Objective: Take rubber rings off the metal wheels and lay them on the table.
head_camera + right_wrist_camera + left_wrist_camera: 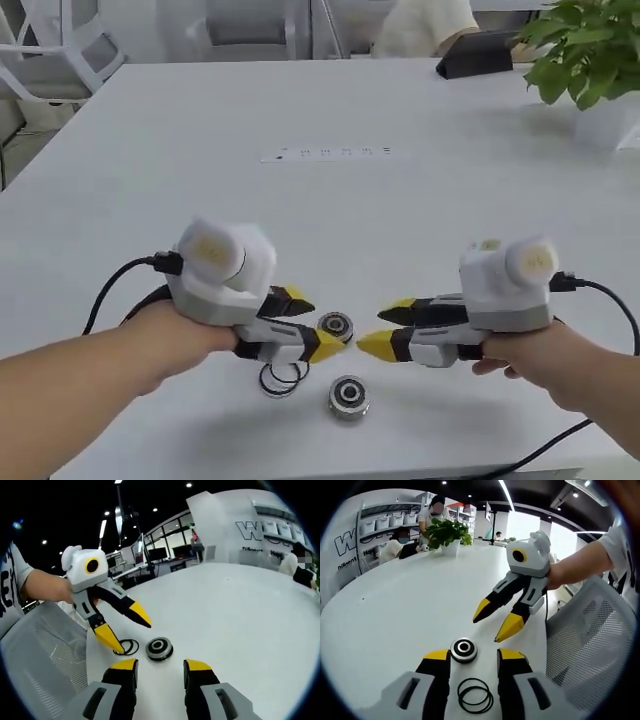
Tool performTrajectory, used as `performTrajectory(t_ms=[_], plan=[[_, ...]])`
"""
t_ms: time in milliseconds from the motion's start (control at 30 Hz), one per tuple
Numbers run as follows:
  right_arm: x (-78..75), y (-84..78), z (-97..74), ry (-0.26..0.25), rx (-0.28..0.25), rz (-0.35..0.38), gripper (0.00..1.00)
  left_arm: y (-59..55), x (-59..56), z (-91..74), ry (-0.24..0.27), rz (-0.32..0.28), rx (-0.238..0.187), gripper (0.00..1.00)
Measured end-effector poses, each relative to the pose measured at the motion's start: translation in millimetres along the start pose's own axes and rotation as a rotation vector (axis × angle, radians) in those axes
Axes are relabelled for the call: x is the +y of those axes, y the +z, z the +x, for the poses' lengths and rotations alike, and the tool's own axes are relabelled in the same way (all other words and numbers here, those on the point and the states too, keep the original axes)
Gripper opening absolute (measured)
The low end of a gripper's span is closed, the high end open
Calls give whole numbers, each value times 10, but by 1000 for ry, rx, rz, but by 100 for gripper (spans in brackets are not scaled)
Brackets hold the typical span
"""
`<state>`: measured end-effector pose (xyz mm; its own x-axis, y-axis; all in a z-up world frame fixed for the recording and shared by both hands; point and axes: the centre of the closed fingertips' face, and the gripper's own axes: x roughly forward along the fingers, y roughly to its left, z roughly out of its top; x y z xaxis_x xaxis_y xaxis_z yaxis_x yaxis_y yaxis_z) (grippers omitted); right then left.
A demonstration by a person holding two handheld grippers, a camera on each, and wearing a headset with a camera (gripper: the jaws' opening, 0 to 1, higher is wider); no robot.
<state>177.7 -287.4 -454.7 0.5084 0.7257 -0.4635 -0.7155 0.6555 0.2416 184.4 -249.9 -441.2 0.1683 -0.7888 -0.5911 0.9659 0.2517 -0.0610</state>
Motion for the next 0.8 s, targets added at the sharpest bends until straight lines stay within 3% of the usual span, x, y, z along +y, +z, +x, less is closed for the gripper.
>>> performTrajectory(t_ms=[800], plan=[[-13,-45,-22,-6,-4,15,35,-46,80,183,13,-15,29,18]])
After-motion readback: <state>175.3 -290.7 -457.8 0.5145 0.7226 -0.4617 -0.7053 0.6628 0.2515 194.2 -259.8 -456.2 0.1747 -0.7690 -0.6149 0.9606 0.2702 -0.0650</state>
